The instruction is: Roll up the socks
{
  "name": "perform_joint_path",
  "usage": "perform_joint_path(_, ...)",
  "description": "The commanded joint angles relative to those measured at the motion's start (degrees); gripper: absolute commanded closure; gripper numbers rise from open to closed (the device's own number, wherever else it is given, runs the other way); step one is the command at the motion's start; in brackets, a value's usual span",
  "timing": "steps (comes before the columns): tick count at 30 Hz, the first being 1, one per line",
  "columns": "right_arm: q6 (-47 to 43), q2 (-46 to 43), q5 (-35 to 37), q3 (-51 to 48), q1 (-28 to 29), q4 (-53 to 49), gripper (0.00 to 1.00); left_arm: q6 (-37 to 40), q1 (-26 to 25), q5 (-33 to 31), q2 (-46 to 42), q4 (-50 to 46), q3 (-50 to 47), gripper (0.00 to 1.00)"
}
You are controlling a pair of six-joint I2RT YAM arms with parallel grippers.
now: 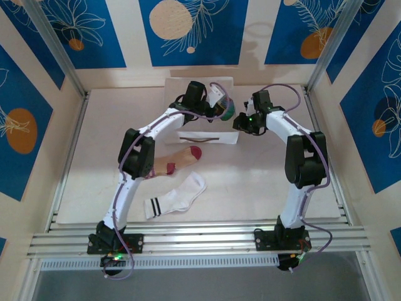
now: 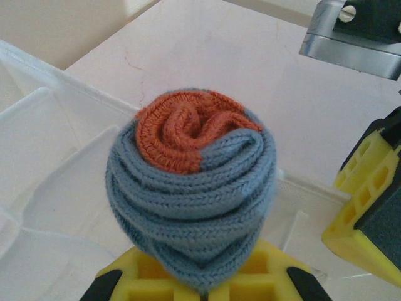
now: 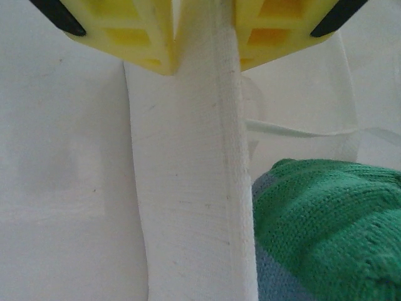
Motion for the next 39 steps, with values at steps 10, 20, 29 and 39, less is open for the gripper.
perform_joint_path(10,-0.1,-2.1,-1.3,-1.9,-0.9,-0.7,0.78,3.5,-0.2,2.0,-2.4,-3.1,-2.9,1.00)
perform_joint_path(20,0.0,-2.5,-2.1,-2.7,-1.2,0.4,0.81,9.6,-1.3,-2.2,0.2,-12.2,0.4,1.00)
perform_joint_path(29,-0.5,-2.7,-1.7,-3.2,-0.2,1.0,0.81,12.8,-3.2,-5.3,5.8,-21.4,9.2,1.00)
perform_joint_path(39,-0.9,-2.3,-0.5,-2.3,0.6,0.9,0.81,11.9,-3.6,-8.3,9.9,-26.6,14.4,0.96)
